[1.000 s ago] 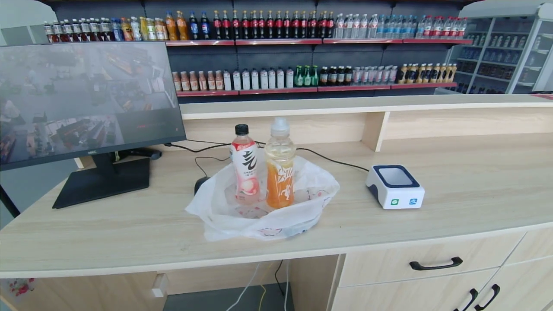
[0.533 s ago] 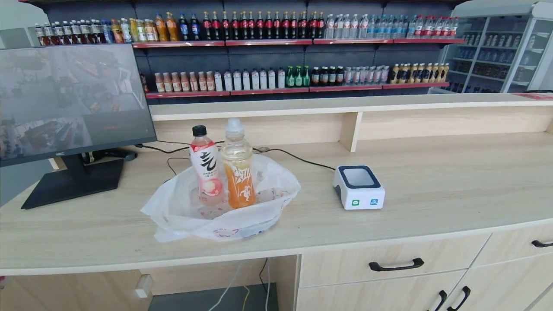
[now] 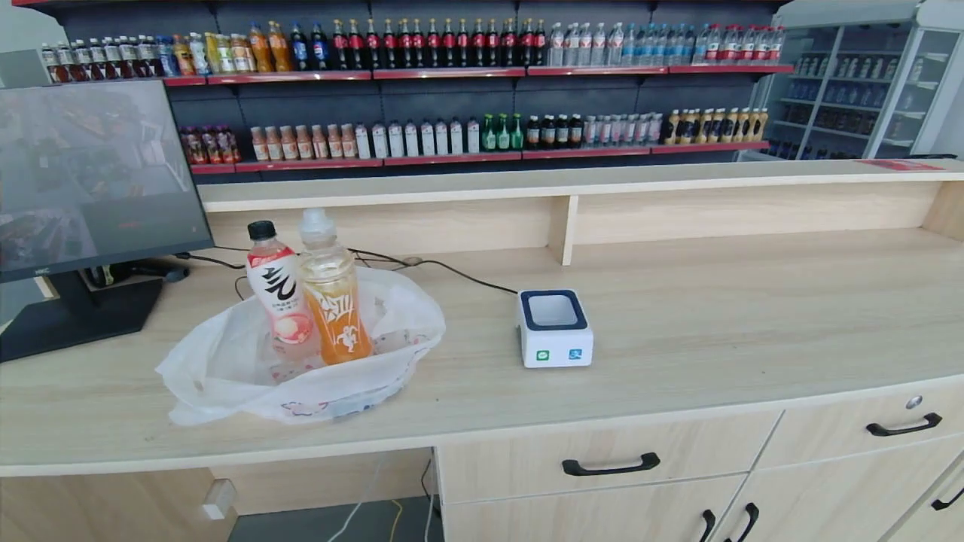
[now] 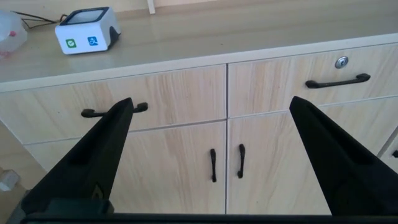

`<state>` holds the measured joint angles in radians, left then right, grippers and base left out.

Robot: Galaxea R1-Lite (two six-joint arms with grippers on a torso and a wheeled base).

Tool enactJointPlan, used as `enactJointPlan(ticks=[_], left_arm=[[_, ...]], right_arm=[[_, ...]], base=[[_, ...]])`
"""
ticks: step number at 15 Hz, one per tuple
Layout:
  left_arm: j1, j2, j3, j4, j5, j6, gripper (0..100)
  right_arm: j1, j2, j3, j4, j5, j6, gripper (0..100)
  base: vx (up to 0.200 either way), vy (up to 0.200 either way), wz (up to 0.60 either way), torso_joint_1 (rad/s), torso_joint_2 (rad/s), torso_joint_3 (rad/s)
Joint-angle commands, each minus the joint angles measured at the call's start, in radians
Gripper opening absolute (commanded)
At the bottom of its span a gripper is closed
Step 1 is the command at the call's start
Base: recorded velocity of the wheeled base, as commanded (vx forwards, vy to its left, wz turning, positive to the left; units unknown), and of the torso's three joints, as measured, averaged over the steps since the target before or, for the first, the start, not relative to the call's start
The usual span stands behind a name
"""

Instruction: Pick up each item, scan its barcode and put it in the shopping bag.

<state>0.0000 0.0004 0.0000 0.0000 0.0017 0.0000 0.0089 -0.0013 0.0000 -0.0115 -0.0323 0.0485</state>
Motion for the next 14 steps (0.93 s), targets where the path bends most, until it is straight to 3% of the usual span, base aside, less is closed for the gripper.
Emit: enactJointPlan(ticks=[1,3,14], left_arm=[[0.000,0.000,0.000,0.000,0.000,0.000,100],[0.000,0.000,0.000,0.000,0.000,0.000,100],[0.000,0.000,0.000,0.000,0.000,0.000,100]], right_arm=[[0.000,0.001,0.000,-0.001,-0.001,0.001,100],[0.000,0.001,0.000,-0.001,0.000,0.001,100],[0.000,0.001,0.000,-0.001,0.000,0.002,100]], base=[[0.000,-0.200,0.00,-0.002,0.00,0.002],[0.000,-0.200,0.00,0.005,0.00,0.002],[0.000,0.000,0.00,0.000,0.00,0.000]])
